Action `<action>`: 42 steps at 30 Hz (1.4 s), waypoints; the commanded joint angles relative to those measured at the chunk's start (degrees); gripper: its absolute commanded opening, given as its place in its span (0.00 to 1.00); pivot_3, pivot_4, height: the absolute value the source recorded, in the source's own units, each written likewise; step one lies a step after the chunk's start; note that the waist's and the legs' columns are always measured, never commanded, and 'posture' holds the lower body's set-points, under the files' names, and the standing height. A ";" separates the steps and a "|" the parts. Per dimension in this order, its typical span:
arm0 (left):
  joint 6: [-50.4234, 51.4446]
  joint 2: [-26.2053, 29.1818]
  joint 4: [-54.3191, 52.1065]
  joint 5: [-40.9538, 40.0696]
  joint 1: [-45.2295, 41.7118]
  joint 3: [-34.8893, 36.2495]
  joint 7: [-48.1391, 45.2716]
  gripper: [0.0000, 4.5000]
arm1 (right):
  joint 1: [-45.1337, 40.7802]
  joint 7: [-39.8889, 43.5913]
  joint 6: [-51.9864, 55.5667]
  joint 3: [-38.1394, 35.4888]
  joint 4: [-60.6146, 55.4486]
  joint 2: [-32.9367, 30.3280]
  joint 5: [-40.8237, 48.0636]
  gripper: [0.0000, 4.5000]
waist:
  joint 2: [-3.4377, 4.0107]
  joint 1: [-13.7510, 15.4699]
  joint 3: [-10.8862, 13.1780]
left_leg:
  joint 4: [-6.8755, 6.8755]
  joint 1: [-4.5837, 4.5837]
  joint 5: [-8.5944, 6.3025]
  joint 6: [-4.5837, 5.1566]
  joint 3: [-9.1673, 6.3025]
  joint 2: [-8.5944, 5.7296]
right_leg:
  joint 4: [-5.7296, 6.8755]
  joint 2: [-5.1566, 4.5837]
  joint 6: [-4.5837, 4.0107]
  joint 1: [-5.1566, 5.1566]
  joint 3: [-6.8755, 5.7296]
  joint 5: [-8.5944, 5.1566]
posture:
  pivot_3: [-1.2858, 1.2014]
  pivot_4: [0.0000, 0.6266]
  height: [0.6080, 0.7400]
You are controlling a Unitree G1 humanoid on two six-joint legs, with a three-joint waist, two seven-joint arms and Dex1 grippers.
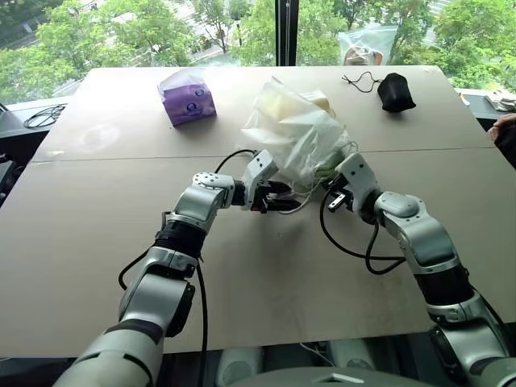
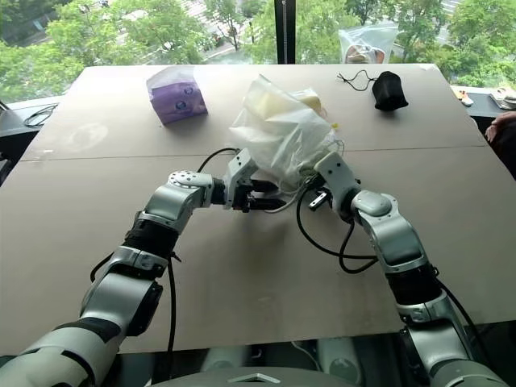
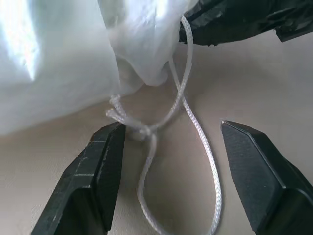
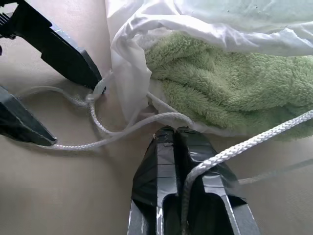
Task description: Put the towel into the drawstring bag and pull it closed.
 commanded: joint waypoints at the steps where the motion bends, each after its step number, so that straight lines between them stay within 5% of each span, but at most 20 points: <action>1: -4.19 -1.99 3.78 4.65 -1.07 -3.38 3.19 0.60 | 0.61 -1.46 1.50 -4.28 -4.95 -1.22 1.03 0.00 | 0.00 0.03 0.00 | 0.02 0.01 0.00 0.00 0.00 -0.01 | -0.01 -0.01 0.00 0.04 -0.01 0.00 | 0.52 0.24 1.00; 8: -10.63 -0.80 6.45 8.81 0.04 -6.30 1.29 0.01 | 2.01 -2.99 3.37 -7.87 -8.04 -2.64 2.15 0.00 | 0.00 -0.10 -0.03 | 0.03 0.04 0.00 0.01 -0.01 0.01 | -0.03 0.02 0.01 0.05 0.01 0.00 | 0.52 0.24 1.00; 11: -13.89 -0.29 8.20 9.97 0.46 -6.48 1.26 0.01 | 2.06 -3.84 3.47 -9.03 -8.62 -2.54 2.49 0.00 | 0.01 -0.11 -0.07 | 0.02 0.08 0.00 0.01 0.00 0.02 | -0.03 0.03 0.01 0.09 0.01 0.00 | 0.52 0.24 1.00; 18: -11.93 2.02 -4.69 -5.07 3.56 9.45 -0.92 0.01 | 0.67 -6.04 3.80 -12.89 -13.20 -2.86 4.24 0.00 | 0.00 -0.48 -0.02 | 0.04 -0.01 0.00 0.01 -0.03 0.09 | -0.02 0.08 0.01 -0.04 0.09 0.00 | 0.52 0.24 1.00; 28: -28.72 10.61 -10.60 -3.49 3.69 24.81 17.32 0.01 | -4.17 -4.84 10.08 -21.98 -20.92 -10.63 9.67 0.00 | 0.01 0.12 0.01 | 0.04 -0.02 -0.01 0.01 -0.06 0.10 | -0.07 -0.10 0.08 0.02 0.05 0.05 | 0.52 0.24 1.00; 36: -41.55 20.95 9.94 1.86 -18.78 29.58 34.08 0.01 | -24.26 -5.54 6.80 -26.10 -11.30 -22.36 9.06 0.00 | 0.00 0.14 0.30 | 0.14 -0.18 -0.01 0.02 0.05 0.03 | -0.08 0.00 0.10 -0.08 -0.07 0.08 | 0.52 0.24 1.00; 42: -44.52 26.46 27.30 4.29 -30.97 27.72 37.49 0.01 | -30.27 -7.42 3.00 -25.38 -5.38 -26.85 6.32 0.00 | 0.02 -0.13 0.10 | -0.40 -0.01 -0.02 0.03 0.25 0.02 | -0.39 -0.13 0.12 -0.08 0.05 0.05 | 0.52 0.24 1.00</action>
